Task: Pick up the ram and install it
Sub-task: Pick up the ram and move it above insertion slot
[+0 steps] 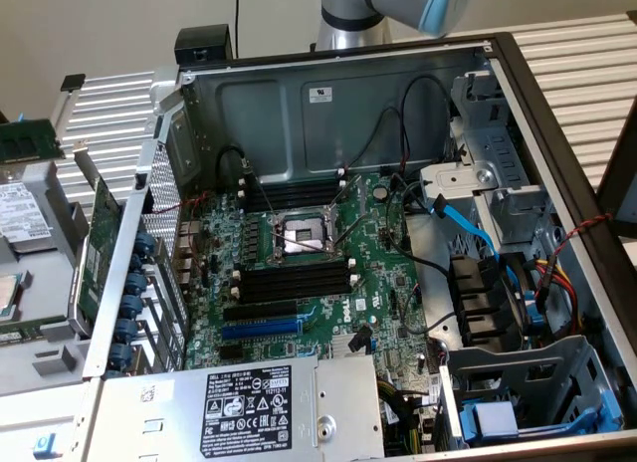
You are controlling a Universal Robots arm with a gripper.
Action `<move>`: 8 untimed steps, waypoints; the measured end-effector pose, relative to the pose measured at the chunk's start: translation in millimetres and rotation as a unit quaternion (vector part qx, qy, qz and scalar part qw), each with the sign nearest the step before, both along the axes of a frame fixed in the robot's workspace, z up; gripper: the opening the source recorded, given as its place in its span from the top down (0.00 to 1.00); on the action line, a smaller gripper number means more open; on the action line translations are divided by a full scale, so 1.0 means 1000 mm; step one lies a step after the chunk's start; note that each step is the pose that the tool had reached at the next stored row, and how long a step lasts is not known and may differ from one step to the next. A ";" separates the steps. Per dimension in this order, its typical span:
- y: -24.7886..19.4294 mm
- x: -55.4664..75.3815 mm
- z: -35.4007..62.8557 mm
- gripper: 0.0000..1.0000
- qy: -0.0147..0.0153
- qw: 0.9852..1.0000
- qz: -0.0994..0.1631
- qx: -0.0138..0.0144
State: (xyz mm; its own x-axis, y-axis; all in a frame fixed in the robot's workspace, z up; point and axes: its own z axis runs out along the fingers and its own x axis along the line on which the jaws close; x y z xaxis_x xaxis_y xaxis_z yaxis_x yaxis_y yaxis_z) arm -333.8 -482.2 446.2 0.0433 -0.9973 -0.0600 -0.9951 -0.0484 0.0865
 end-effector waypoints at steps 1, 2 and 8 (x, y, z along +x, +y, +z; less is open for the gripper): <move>0.0000 0.003 0.0001 0.88 0.001 1.000 0.000 0.000; 0.0000 0.007 0.0002 0.88 0.003 1.000 0.000 0.000; 0.0000 0.029 0.0011 0.88 0.008 1.000 0.001 0.000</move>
